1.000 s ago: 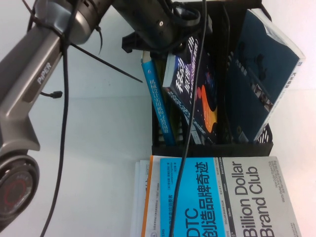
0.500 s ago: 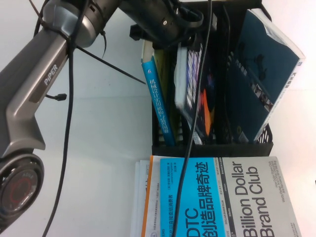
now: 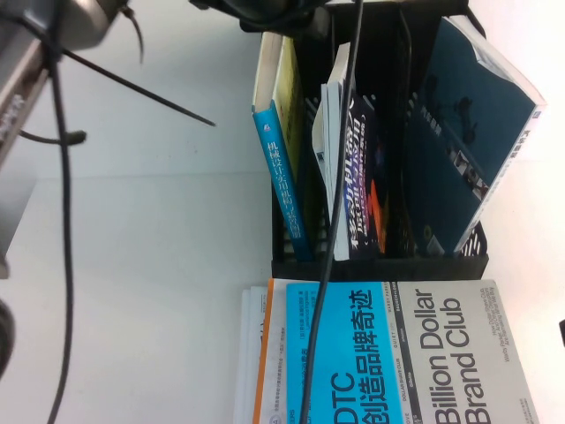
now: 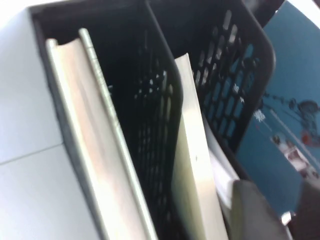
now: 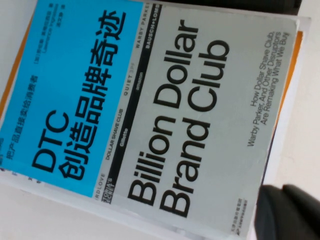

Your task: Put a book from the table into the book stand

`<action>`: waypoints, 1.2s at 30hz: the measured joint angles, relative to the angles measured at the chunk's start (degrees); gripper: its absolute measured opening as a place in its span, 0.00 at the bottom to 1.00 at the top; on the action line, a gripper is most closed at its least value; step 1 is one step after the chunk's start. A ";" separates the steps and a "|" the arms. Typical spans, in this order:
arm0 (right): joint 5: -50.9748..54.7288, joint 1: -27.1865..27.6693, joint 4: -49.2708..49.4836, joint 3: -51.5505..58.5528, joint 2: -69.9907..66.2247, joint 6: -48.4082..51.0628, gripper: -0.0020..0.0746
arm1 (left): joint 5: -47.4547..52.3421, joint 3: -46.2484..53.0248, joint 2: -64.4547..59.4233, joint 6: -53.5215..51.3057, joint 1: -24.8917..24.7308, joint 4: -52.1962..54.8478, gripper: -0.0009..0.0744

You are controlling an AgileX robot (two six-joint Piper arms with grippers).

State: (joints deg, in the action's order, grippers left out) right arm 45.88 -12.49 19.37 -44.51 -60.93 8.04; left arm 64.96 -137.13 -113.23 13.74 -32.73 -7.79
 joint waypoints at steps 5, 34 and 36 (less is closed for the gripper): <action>0.00 0.00 3.16 0.00 0.00 3.22 0.02 | 7.05 -0.09 3.29 -0.38 0.00 -0.70 0.04; -22.69 -16.38 75.54 -2.18 -31.92 76.07 0.02 | 7.60 0.04 22.30 -3.82 0.00 2.16 0.01; -23.86 -16.38 77.15 -3.98 -33.40 78.69 0.02 | 7.60 0.04 22.30 -3.95 0.00 2.16 0.01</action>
State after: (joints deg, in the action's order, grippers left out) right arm 22.02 -28.86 96.52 -48.49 -94.33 86.72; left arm 72.56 -137.09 -90.93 9.78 -32.73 -5.64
